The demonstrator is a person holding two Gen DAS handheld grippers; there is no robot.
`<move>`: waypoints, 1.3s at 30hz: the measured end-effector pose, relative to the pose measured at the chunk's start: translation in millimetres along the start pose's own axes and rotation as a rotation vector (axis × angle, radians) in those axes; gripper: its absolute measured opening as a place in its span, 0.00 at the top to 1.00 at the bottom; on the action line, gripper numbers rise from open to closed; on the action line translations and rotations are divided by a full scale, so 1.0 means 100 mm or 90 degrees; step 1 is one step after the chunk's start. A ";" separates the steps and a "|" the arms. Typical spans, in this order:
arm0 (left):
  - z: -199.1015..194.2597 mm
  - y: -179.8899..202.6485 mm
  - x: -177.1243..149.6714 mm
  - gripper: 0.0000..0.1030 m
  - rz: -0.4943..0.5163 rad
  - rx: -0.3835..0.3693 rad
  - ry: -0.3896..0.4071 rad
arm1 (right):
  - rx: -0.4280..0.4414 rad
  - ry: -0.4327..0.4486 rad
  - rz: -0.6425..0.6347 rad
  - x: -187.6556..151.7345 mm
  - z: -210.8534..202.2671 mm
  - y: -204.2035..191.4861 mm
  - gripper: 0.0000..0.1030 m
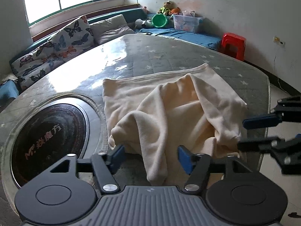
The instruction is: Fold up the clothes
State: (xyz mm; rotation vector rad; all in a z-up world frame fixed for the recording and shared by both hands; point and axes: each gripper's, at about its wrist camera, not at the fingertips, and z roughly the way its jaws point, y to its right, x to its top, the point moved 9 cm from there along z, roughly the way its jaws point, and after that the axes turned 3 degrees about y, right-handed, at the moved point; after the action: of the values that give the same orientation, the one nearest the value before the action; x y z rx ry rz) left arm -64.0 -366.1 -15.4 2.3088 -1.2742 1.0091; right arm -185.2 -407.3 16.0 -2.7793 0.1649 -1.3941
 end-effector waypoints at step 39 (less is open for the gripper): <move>-0.32 0.19 -0.28 0.08 0.036 0.040 0.013 | -0.022 -0.006 -0.028 -0.16 -0.12 -0.32 0.39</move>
State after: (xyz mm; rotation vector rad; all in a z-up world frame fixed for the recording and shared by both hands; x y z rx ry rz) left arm -103.5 -340.9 -14.0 2.3146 -1.3253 1.1029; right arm -201.4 -373.5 12.3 -2.8339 0.1299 -1.3999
